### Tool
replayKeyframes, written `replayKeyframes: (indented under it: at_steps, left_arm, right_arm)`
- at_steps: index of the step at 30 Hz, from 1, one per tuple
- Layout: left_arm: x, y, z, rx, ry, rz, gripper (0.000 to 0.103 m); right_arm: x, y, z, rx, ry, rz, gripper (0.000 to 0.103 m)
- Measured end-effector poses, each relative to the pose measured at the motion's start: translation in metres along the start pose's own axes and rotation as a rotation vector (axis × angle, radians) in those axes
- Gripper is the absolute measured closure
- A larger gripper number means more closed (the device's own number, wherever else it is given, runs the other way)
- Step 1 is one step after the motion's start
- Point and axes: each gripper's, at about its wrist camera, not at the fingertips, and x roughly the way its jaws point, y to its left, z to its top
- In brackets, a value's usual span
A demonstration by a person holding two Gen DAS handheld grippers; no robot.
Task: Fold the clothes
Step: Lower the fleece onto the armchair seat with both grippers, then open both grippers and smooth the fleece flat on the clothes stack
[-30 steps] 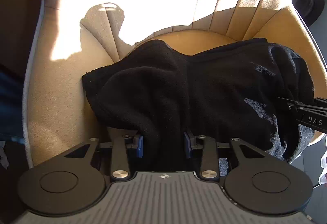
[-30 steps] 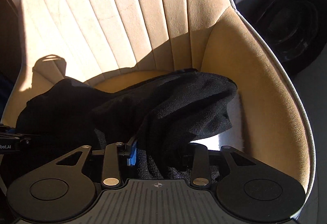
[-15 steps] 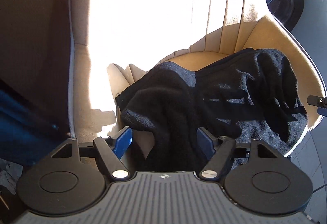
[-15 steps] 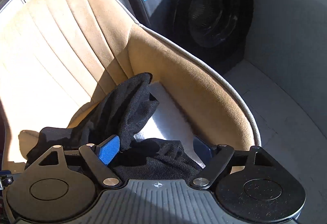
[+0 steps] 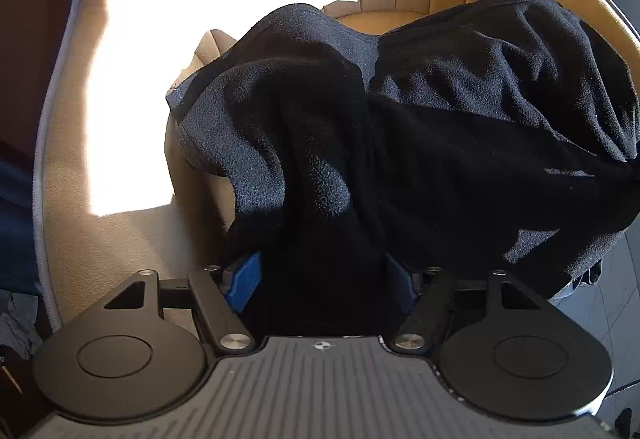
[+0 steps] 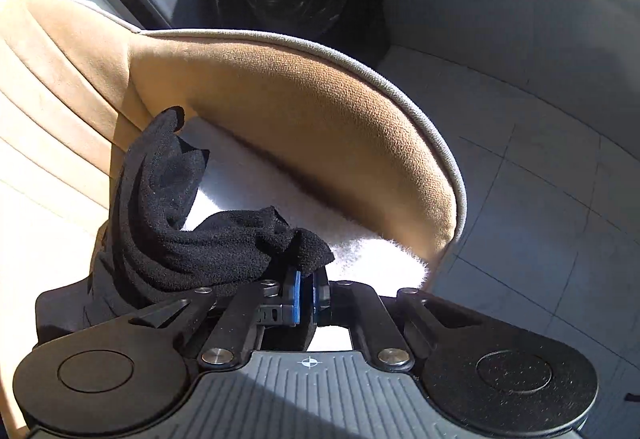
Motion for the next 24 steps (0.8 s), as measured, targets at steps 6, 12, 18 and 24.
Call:
replayKeyframes:
  at_steps: [6, 12, 18, 24]
  left_arm:
    - [-0.004, 0.001, -0.005, 0.014, -0.011, 0.002, 0.034]
    - [-0.058, 0.014, -0.022, -0.067, -0.139, -0.065, 0.039]
    - [-0.069, -0.006, -0.006, -0.026, -0.208, -0.205, 0.039]
    - [0.009, 0.012, 0.018, 0.059, -0.107, 0.006, 0.040]
  right_arm:
    - [0.009, -0.036, -0.015, 0.150, 0.139, -0.046, 0.085]
    - [-0.027, -0.018, 0.004, 0.069, 0.046, -0.068, 0.057]
    - [-0.023, 0.054, 0.004, -0.219, 0.072, 0.099, 0.057]
    - [0.041, 0.105, 0.009, -0.415, 0.127, 0.074, 0.054]
